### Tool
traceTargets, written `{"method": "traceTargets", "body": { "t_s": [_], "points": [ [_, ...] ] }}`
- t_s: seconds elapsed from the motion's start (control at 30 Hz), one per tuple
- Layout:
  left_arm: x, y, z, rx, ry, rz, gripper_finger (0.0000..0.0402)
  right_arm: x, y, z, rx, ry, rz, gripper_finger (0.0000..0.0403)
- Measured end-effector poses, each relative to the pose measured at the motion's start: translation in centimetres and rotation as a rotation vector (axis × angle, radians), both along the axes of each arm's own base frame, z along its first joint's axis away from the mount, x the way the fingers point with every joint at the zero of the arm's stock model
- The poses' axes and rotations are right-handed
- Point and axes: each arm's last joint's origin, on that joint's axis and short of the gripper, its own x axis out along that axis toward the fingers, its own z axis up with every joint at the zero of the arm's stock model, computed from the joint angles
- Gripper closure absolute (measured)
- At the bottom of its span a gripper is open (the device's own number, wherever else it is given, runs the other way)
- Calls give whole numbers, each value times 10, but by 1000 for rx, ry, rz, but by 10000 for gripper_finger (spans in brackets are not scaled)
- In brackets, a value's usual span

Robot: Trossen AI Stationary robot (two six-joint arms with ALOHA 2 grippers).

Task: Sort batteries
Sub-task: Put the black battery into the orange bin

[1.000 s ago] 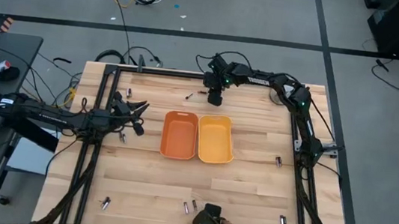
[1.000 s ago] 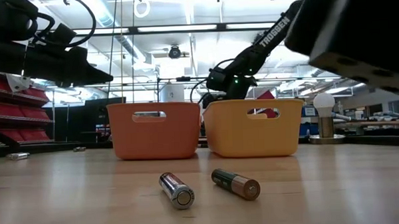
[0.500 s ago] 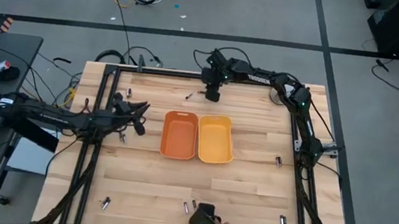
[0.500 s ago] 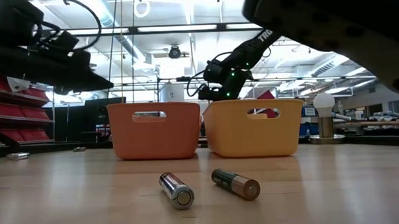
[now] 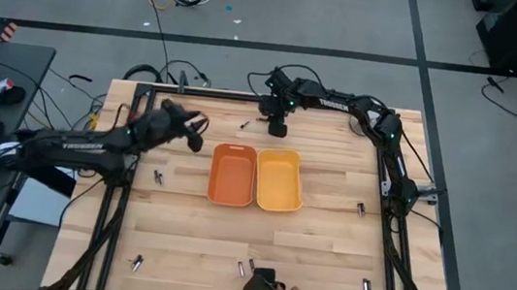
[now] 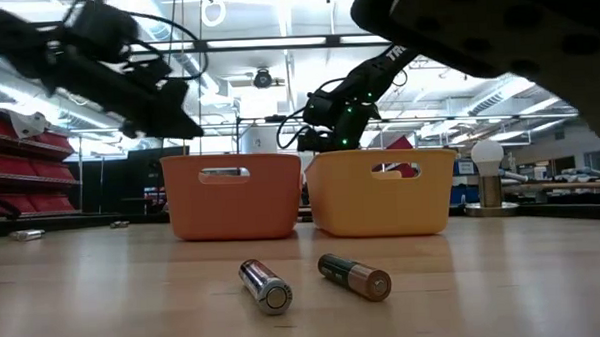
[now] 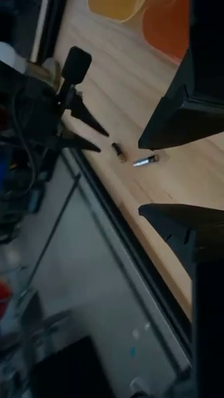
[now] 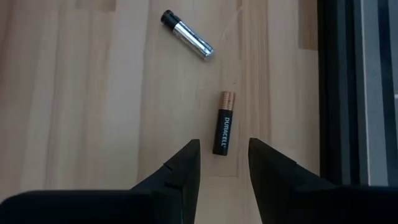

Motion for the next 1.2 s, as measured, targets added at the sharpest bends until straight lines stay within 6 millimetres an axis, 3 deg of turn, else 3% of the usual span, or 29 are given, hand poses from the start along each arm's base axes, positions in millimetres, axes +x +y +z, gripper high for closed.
{"method": "traceTargets", "body": {
  "t_s": [0.27, 0.53, 0.9, 1.2],
  "points": [
    [32, 60, 24, -40, 66, -119, 249, -8, -11, 0, 18, -4, -53, 280],
    [71, 120, 14, -48, 193, -268, 250, -12, -18, 1, 99, -81, -27, 280],
    [100, 167, -20, -60, 246, -452, 292, -17, -21, 0, 142, -68, -77, 293],
    [119, 183, -33, -101, 246, -496, 310, -40, -36, -3, 254, -37, -130, 315]
  ]
}}
